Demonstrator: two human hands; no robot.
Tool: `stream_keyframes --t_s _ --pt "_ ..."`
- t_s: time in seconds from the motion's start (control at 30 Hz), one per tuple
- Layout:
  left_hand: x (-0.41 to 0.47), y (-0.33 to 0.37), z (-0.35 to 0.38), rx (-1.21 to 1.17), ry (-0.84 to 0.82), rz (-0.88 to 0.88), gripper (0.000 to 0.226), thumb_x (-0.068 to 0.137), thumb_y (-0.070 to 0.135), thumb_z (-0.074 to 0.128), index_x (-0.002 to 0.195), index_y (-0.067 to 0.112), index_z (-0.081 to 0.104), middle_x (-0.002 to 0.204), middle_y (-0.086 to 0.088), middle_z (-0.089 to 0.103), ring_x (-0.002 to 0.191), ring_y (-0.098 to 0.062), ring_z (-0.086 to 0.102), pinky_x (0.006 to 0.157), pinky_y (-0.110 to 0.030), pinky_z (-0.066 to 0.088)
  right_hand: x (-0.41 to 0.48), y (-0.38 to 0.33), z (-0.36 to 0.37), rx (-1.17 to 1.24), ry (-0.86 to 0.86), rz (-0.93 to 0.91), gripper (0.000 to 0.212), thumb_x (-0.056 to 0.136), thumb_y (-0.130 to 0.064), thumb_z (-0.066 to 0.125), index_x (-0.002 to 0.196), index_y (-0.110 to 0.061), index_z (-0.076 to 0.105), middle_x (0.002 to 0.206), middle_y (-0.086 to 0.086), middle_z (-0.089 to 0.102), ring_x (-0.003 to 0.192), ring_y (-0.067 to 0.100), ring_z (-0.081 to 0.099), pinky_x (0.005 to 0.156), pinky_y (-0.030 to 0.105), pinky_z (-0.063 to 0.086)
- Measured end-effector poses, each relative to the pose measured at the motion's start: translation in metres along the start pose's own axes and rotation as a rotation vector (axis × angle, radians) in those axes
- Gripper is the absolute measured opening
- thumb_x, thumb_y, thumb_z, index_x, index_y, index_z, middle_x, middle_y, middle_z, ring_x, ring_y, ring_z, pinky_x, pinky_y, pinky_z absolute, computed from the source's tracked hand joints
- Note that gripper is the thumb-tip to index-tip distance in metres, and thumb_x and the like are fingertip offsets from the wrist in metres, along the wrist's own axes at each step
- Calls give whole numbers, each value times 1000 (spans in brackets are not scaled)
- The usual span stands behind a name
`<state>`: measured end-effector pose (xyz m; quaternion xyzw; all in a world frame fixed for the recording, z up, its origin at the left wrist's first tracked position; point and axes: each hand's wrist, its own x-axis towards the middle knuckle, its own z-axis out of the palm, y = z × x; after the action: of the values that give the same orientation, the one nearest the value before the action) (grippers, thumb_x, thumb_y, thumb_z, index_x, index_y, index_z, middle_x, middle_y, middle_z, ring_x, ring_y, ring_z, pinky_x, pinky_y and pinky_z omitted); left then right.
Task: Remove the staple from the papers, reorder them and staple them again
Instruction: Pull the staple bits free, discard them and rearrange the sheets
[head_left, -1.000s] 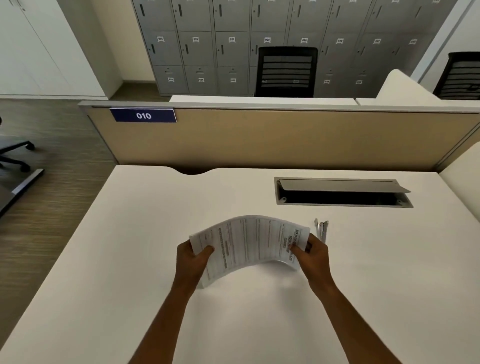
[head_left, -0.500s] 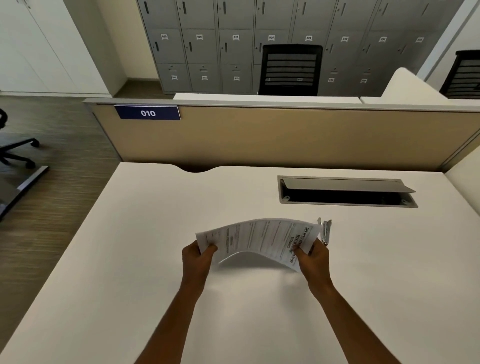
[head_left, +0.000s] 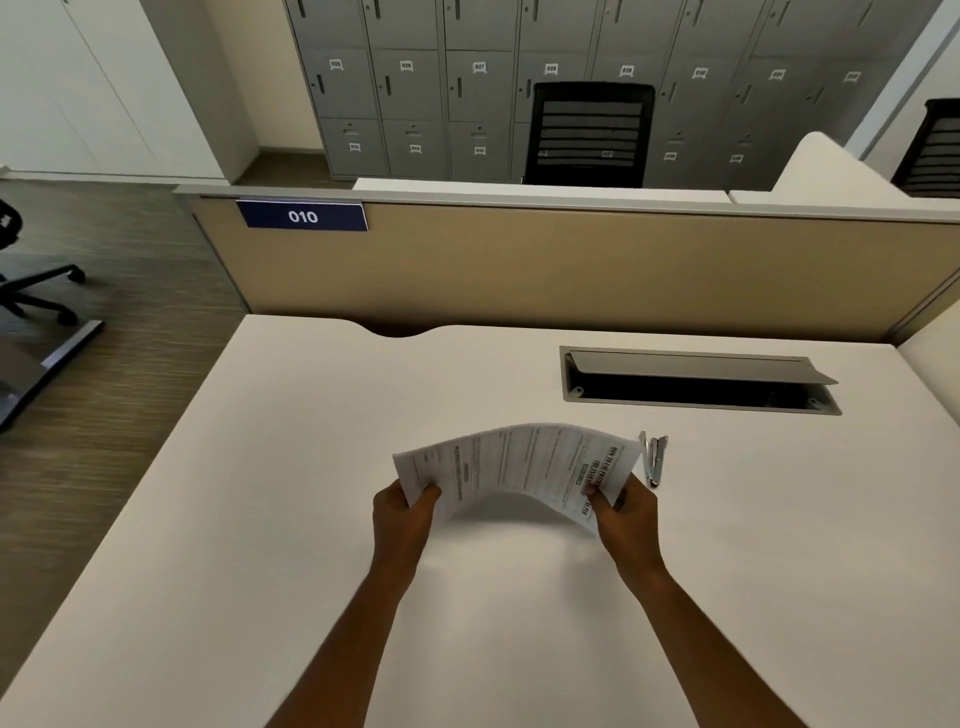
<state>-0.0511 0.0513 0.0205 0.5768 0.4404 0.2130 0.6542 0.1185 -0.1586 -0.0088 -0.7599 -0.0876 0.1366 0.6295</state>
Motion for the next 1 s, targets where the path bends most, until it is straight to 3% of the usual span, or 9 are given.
stream_keyframes --t_s 0.07,0.27,0.37,0.47,0.57,0.7,0.77,0.93,1.0 --pt "1 -5 -1 31 0 5 10 72 28 71 75 19 74 84 -4 76 84 -25 70 77 -39 56 -1 2 -2 -25 4 8 24 91 -2 68 115 -5 66 109 7 73 106 27 69 77 24 57" --pt "13 17 -5 100 1 164 23 91 4 71 97 27 73 95 2 78 95 -21 74 81 -34 61 -1 -36 -13 -37 -27 -115 27 92 -2 66 115 -17 67 112 -1 73 103 15 70 83 30 60" --pt "20 32 -9 34 41 205 25 90 7 74 107 26 73 101 3 79 96 -15 75 88 -35 59 -2 -59 -19 26 -37 -146 27 91 -1 67 108 -24 68 107 -7 73 98 6 71 78 21 59" --pt "20 40 -12 -90 135 127 51 85 15 82 130 24 60 123 2 71 108 -15 70 94 -33 54 -2 -71 -24 185 -17 -110 25 89 1 69 112 -10 69 108 -1 76 99 12 72 79 22 58" --pt "0 47 6 -358 68 -32 78 82 13 83 146 25 40 147 3 50 117 -10 61 108 -41 46 -6 -73 -20 381 4 -29 33 85 -1 72 117 -6 67 115 7 74 109 23 69 90 36 56" --pt "-31 50 43 -630 -222 -164 60 80 13 81 133 25 57 140 -6 62 118 -19 66 112 -49 46 -22 -77 0 674 -42 120 49 66 -14 80 114 -12 68 116 5 74 105 17 71 83 29 59" --pt "-38 55 54 -714 -342 -126 54 86 14 76 136 25 60 136 -7 67 122 -24 67 108 -50 49 -32 -75 10 759 -52 198 41 74 -3 74 114 -10 67 116 8 74 101 16 72 80 26 60" --pt "-42 72 63 -612 -293 -8 39 97 5 63 133 19 61 126 -9 73 114 -28 72 87 -44 62 -49 -63 19 797 -92 354 38 89 8 62 124 -4 62 121 14 71 111 27 68 91 39 59" --pt "-38 73 55 -497 -289 32 34 96 6 64 130 13 65 122 -10 75 111 -29 73 88 -46 61 -48 -60 15 796 -103 361 40 87 9 62 125 -4 62 121 14 71 111 28 68 92 38 59"
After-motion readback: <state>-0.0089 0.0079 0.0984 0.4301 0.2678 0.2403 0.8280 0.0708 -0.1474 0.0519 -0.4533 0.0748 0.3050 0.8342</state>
